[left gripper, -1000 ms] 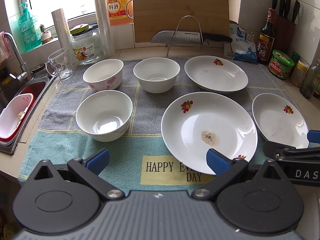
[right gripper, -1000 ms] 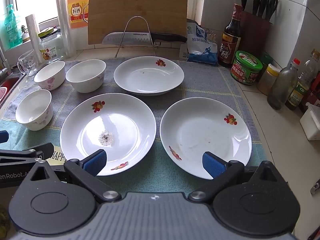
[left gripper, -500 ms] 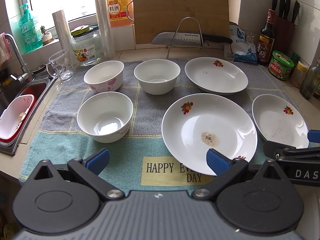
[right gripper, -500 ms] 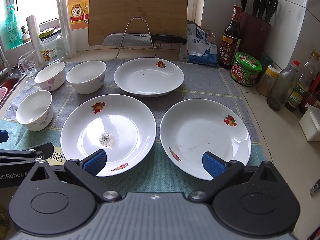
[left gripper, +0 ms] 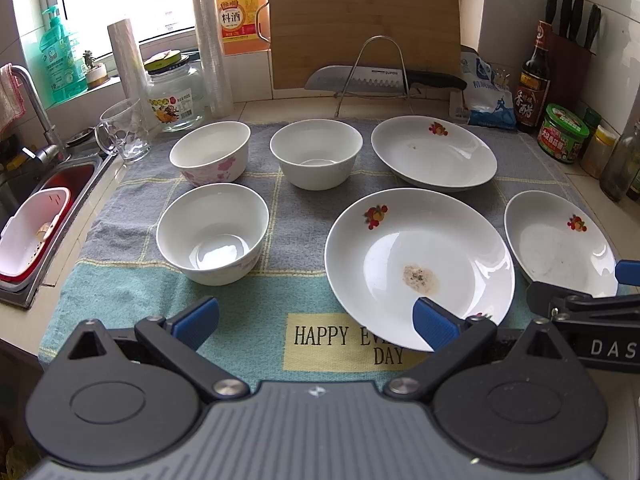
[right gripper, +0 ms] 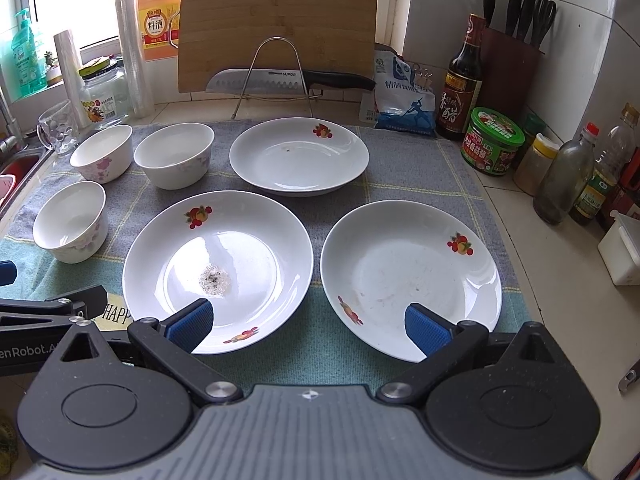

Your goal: Organize plates and bowls

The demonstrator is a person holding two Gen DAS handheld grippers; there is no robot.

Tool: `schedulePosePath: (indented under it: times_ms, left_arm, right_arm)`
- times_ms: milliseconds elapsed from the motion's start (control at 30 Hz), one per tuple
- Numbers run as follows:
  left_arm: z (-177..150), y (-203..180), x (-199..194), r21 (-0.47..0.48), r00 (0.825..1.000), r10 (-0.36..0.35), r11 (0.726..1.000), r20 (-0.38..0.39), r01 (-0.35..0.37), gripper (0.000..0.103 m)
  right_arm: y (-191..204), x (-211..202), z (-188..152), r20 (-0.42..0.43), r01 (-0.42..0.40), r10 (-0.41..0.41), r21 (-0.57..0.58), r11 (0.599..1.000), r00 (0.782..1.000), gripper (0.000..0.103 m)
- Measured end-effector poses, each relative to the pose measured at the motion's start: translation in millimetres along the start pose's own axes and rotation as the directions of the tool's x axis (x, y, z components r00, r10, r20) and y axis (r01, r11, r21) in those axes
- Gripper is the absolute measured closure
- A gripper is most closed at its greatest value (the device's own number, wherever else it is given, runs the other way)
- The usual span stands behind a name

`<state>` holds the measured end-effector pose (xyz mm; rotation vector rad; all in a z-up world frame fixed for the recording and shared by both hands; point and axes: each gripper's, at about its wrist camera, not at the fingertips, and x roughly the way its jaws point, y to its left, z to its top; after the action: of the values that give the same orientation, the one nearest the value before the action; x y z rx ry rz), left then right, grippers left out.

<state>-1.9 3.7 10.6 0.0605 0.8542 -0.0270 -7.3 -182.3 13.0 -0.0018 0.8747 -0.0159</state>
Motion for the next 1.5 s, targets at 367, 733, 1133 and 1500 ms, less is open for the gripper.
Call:
schedulePosePath:
  times_ms: [367,733,1133,1500]
  left_arm:
    - [0.2,0.7,-1.4,-0.001,1.000,0.002,1.000,0.004,-0.002,0.001]
    - [-0.4,-1.2,-2.7,-0.002,1.000,0.002,1.000,0.016,-0.002,0.001]
    - [-1.2,1.0,-0.3,0.005,1.000,-0.014,1.000,0.023,0.014,0.001]
    - [4.0,8.8,1.8,0.029,0.998,-0.044,0.999,0.051,0.042,0.001]
  right_arm:
    - [1.4,-2.4,-1.1,0.009,0.000,0.000,-0.004,1.000,1.000,0.000]
    - [0.0,-4.5,-2.1,0.013,0.006,-0.006,-0.002,1.000,1.000,0.000]
    - [2.2,-6.2,-1.8,0.019,0.021,-0.021,0.000,1.000,1.000,0.000]
    - [8.6,-8.8,1.6,0.038,0.044,-0.044,0.011,0.999,0.998,0.000]
